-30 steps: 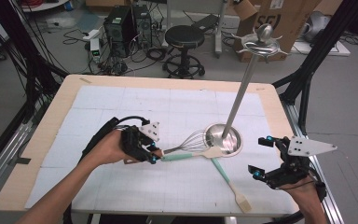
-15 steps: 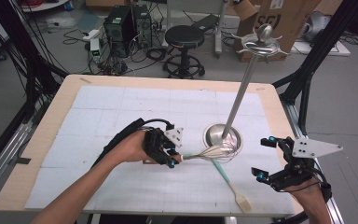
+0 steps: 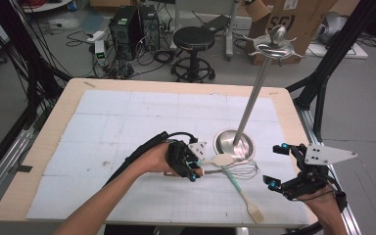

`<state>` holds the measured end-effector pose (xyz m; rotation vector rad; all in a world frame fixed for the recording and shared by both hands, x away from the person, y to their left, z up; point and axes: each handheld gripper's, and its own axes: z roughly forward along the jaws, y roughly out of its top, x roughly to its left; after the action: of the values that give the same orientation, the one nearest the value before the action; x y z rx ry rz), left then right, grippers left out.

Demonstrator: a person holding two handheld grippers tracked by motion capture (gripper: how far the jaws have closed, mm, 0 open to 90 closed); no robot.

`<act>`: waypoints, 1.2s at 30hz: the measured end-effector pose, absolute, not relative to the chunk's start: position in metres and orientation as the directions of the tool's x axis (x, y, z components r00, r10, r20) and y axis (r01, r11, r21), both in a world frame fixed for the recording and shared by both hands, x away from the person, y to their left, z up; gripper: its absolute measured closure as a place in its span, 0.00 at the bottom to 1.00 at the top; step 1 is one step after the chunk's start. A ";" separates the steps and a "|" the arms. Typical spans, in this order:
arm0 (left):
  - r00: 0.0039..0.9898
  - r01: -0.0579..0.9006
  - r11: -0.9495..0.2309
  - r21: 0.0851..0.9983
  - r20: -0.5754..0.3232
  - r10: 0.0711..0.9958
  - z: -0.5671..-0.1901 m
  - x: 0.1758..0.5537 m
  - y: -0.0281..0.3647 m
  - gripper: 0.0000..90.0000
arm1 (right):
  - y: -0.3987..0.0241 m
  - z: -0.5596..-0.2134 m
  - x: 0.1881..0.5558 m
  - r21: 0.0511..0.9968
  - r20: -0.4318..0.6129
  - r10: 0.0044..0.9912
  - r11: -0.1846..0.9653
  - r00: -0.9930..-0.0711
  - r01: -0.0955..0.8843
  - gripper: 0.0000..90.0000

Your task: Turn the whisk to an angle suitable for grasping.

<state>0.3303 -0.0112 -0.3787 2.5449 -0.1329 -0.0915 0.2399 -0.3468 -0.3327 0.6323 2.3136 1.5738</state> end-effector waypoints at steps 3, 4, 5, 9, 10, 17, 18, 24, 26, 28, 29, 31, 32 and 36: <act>0.992 -0.078 -0.827 0.557 -0.039 -0.120 -0.387 0.332 -0.016 0.79 | -0.346 -0.333 0.241 0.926 0.019 0.496 0.318 -0.868 0.202 0.00; 0.992 -0.079 -0.828 0.555 -0.041 -0.122 -0.389 0.333 -0.017 0.79 | -0.346 -0.333 0.241 0.926 0.019 0.497 0.319 -0.867 0.203 0.00; 0.991 -0.076 -0.827 0.556 -0.047 -0.122 -0.391 0.334 -0.019 0.79 | -0.346 -0.333 0.240 0.926 0.019 0.498 0.319 -0.867 0.203 0.00; 0.992 -0.064 -0.824 0.564 -0.053 -0.113 -0.395 0.334 -0.023 0.79 | -0.347 -0.333 0.240 0.927 0.016 0.502 0.316 -0.865 0.201 0.00; 0.992 -0.066 -0.826 0.559 -0.054 -0.116 -0.396 0.335 -0.024 0.79 | -0.347 -0.333 0.240 0.927 0.020 0.503 0.314 -0.864 0.204 0.00; 0.992 -0.055 -0.828 0.559 -0.065 -0.110 -0.403 0.335 -0.030 0.79 | -0.345 -0.334 0.241 0.925 0.026 0.501 0.317 -0.865 0.211 0.00; 0.992 -0.053 -0.829 0.557 -0.066 -0.108 -0.404 0.335 -0.030 0.79 | -0.345 -0.335 0.242 0.924 0.024 0.502 0.318 -0.865 0.210 0.00; 0.992 -0.035 -0.833 0.553 -0.083 -0.097 -0.408 0.334 -0.035 0.79 | -0.346 -0.334 0.241 0.926 0.023 0.508 0.314 -0.861 0.210 0.00; 0.992 -0.033 -0.837 0.546 -0.087 -0.095 -0.410 0.335 -0.036 0.79 | -0.346 -0.335 0.241 0.926 0.024 0.509 0.313 -0.861 0.211 0.00; 0.992 -0.019 -0.844 0.537 -0.092 -0.081 -0.411 0.335 -0.037 0.79 | -0.345 -0.335 0.241 0.923 0.028 0.507 0.317 -0.861 0.216 0.00; 0.993 -0.015 -0.844 0.536 -0.092 -0.076 -0.412 0.336 -0.038 0.79 | -0.345 -0.335 0.241 0.923 0.026 0.508 0.318 -0.861 0.216 0.00; 0.994 0.001 -0.851 0.526 -0.097 -0.059 -0.413 0.336 -0.039 0.78 | -0.345 -0.336 0.242 0.923 0.029 0.509 0.317 -0.860 0.219 0.00; 0.994 0.013 -0.852 0.523 -0.102 -0.048 -0.413 0.335 -0.039 0.78 | -0.345 -0.336 0.242 0.923 0.029 0.508 0.318 -0.861 0.219 0.00; 0.994 0.018 -0.831 0.556 -0.101 -0.046 -0.409 0.336 -0.037 0.65 | -0.344 -0.338 0.243 0.921 0.030 0.509 0.320 -0.860 0.222 0.00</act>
<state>0.3364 -0.0372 -0.4093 2.5476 -0.0190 -0.1465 0.2429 -0.3445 -0.3376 0.6611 2.3239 1.5556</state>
